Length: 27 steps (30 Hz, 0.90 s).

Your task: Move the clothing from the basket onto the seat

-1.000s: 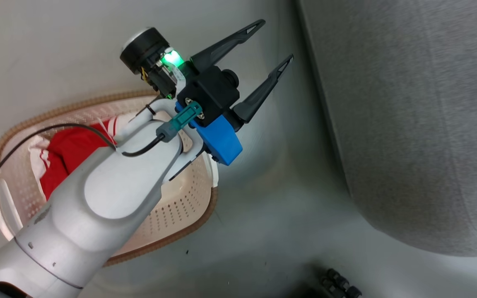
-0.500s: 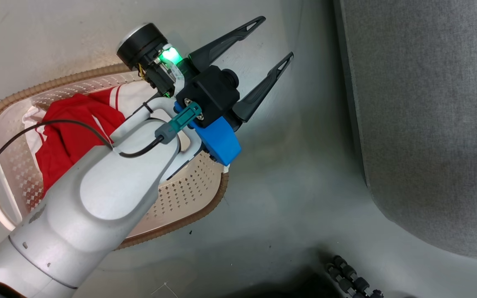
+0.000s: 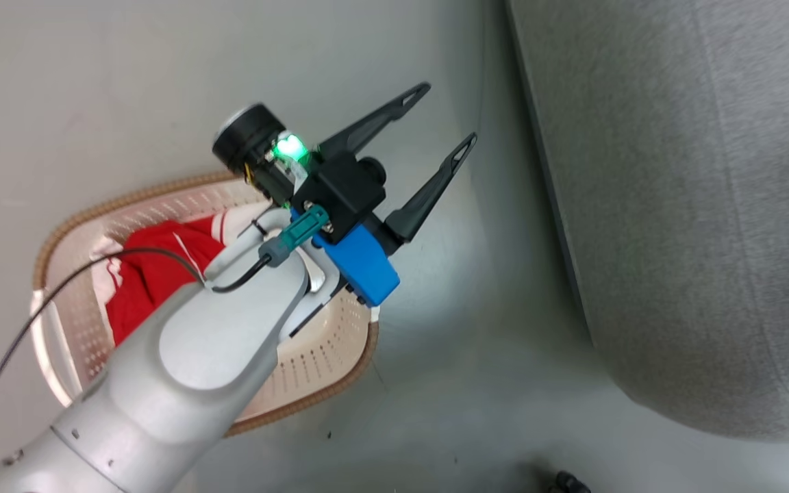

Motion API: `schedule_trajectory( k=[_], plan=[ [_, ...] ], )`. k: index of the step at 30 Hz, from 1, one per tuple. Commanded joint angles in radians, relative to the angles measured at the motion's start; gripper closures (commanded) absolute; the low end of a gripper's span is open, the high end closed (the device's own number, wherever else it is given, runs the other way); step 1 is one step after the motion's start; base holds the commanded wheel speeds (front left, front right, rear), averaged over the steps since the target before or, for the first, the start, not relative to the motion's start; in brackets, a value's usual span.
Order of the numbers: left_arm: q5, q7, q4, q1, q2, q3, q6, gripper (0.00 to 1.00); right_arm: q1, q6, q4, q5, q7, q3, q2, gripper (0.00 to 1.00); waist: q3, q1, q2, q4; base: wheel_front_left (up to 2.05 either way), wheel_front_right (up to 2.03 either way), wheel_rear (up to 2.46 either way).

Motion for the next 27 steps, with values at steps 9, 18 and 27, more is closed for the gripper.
schedule_trajectory(
  k=[9,18,27],
  plan=[
    [-0.053,-0.017,-0.005,0.181,0.004,0.121,0.049,0.00,0.217,-0.001,-0.198,-0.008,-0.001,0.135,0.064,0.00,-0.283,0.0001,0.0000,0.053,0.00,0.00,0.00],
    [-0.025,-0.017,-0.112,0.443,0.005,0.397,0.103,0.00,0.375,-0.001,-0.297,0.036,-0.001,0.342,0.127,0.00,-0.483,0.0001,0.0000,0.152,0.00,0.00,0.00],
    [0.052,-0.017,-0.182,0.677,-0.034,0.651,0.086,0.00,0.505,-0.001,-0.350,0.071,-0.001,0.510,0.159,0.00,-0.599,0.0001,0.0000,0.215,0.00,0.00,0.00]
  ],
)
